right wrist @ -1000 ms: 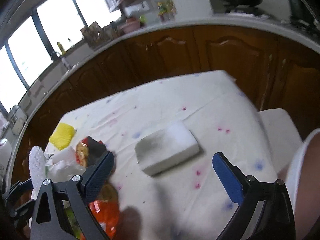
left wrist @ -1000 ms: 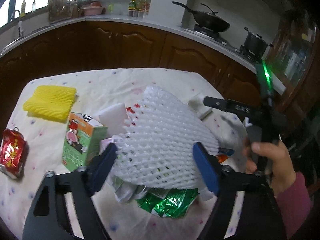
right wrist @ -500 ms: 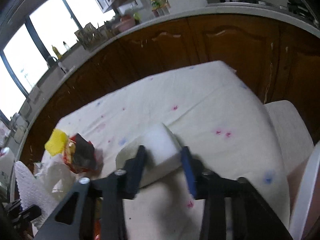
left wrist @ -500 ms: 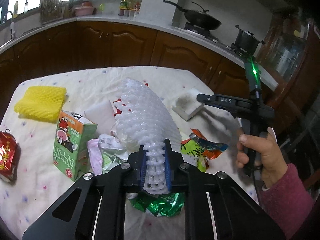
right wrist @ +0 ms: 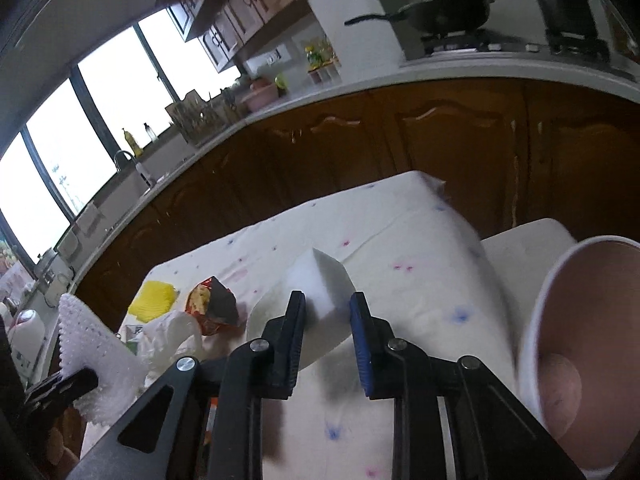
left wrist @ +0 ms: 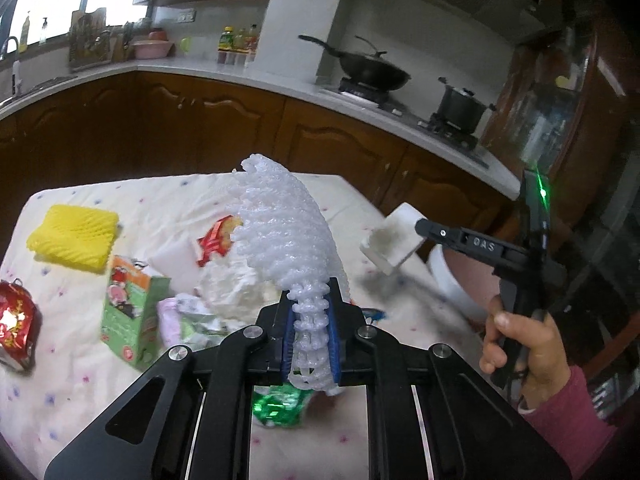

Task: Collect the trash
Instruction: 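Carry both items to the white bin and open both tools to drop them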

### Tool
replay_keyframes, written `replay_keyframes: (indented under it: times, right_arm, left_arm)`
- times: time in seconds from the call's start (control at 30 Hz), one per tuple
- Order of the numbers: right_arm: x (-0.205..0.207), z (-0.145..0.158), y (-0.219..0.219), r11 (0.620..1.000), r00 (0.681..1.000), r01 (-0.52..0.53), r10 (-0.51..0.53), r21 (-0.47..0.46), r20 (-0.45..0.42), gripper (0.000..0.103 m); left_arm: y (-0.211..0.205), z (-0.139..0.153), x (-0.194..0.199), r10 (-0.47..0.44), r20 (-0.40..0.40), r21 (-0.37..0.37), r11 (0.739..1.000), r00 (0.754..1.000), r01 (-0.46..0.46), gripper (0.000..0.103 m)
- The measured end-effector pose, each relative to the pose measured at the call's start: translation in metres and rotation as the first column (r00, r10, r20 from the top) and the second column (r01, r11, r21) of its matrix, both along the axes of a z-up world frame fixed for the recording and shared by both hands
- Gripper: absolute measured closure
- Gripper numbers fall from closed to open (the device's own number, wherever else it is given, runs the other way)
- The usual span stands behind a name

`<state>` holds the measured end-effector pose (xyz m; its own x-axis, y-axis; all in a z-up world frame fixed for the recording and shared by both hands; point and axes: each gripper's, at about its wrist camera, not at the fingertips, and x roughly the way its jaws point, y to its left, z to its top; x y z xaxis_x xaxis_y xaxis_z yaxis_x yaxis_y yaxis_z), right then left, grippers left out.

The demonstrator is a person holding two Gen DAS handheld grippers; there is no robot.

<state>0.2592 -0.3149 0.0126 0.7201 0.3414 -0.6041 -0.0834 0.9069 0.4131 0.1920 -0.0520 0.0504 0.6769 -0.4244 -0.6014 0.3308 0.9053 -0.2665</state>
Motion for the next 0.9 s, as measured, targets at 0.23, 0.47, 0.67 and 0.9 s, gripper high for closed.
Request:
replay_keyframes:
  times: [0.23,0.47,0.67,0.9]
  right_arm:
    - [-0.042,0.021,-0.030,0.998,0.997,0.061,-0.061,-0.002,0.043,0.080]
    - [-0.084,0.031,-0.072,0.989,0.987,0.145,-0.145,-0.009,0.064,0.080]
    - [-0.109,0.032,-0.110,0.976,0.974,0.217,-0.216,-0.015,0.065,0.079]
    - [-0.127,0.027,-0.148,0.954,0.953,0.298,-0.296,-0.022,0.064,0.079]
  left_arm:
    - [-0.035,0.005,-0.007,-0.064,0.005,-0.018,0.998,0.998,0.064,0.091]
    - [-0.075,0.004,-0.013,-0.136,0.000,-0.028,0.990,0.991,0.136,0.091]
    - [-0.112,0.005,-0.013,-0.189,-0.010,-0.034,0.981,0.982,0.189,0.091]
    - [-0.158,0.006,-0.004,-0.256,-0.032,-0.045,0.966,0.966,0.254,0.091]
